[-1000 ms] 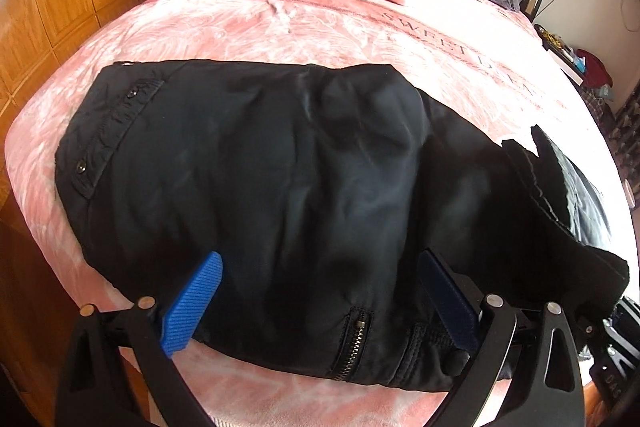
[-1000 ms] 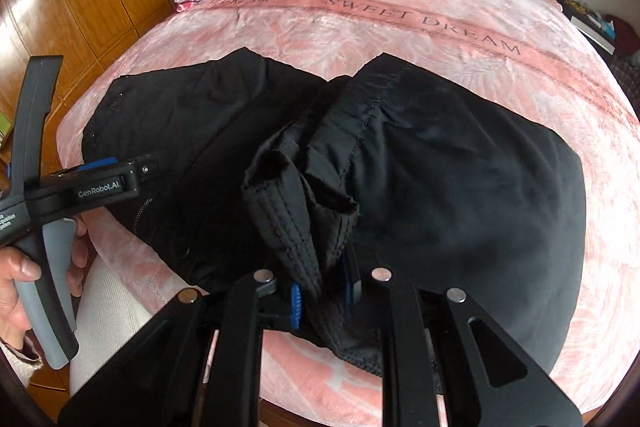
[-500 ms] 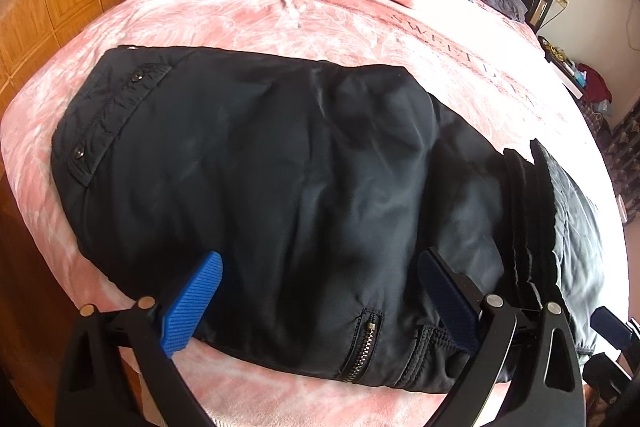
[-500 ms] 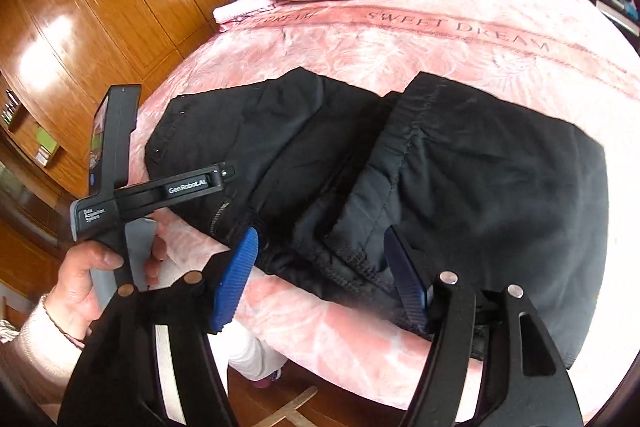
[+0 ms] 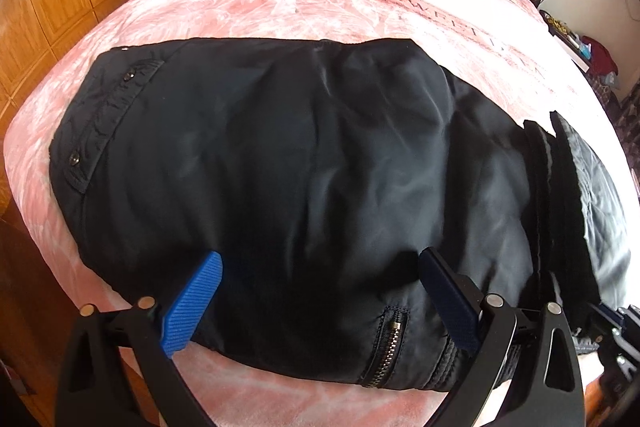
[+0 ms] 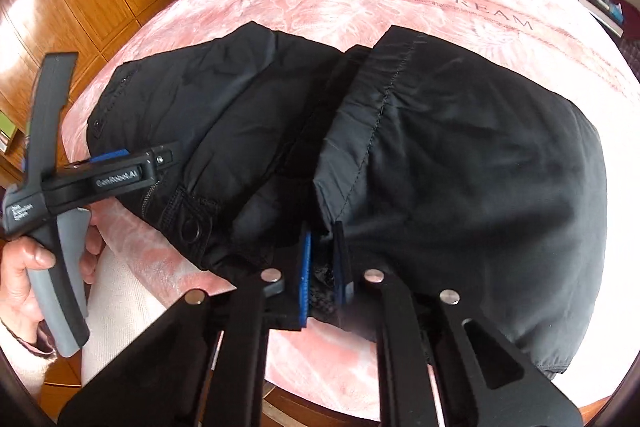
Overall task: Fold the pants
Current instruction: 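Fold the lifted leg end over the pants with the right tool while the left tool holds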
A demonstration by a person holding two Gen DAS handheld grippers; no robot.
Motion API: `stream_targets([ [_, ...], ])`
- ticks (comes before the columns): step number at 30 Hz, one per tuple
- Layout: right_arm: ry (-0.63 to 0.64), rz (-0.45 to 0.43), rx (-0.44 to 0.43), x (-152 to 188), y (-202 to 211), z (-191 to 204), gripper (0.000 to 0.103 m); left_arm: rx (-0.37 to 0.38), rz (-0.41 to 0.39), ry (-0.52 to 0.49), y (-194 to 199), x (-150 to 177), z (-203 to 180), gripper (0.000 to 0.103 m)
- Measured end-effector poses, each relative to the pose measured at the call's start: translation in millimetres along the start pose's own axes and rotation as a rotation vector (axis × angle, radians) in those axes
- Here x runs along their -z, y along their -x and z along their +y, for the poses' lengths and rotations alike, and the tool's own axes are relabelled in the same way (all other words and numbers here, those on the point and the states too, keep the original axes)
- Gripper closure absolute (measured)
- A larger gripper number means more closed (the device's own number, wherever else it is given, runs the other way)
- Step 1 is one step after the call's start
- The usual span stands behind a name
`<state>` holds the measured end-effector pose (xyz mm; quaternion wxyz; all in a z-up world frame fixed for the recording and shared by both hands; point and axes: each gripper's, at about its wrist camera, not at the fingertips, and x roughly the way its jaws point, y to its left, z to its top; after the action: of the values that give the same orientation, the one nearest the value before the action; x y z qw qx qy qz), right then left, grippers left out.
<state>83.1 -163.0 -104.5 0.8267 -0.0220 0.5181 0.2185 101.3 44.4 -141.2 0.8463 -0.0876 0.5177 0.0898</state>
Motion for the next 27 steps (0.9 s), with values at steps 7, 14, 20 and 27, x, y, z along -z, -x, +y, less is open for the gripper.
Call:
stream_targets([
  [7,0.06,-0.133,-0.074,-13.5,49.8,15.4,0.096,0.006,0.001,0.0,-6.8,3.0,2.3,0.004],
  [14,0.116,0.002,-0.062,-6.6,1.3,31.4,0.096,0.021,0.004,-0.002,-9.2,2.7,3.9,0.004],
  [20,0.07,0.035,-0.103,6.4,-18.4,26.9,0.08,0.019,0.007,-0.007,-8.8,3.3,1.3,0.004],
  [27,0.031,-0.033,-0.216,4.5,16.7,23.1,0.063,0.021,0.014,-0.014,-6.6,3.9,-0.6,0.004],
])
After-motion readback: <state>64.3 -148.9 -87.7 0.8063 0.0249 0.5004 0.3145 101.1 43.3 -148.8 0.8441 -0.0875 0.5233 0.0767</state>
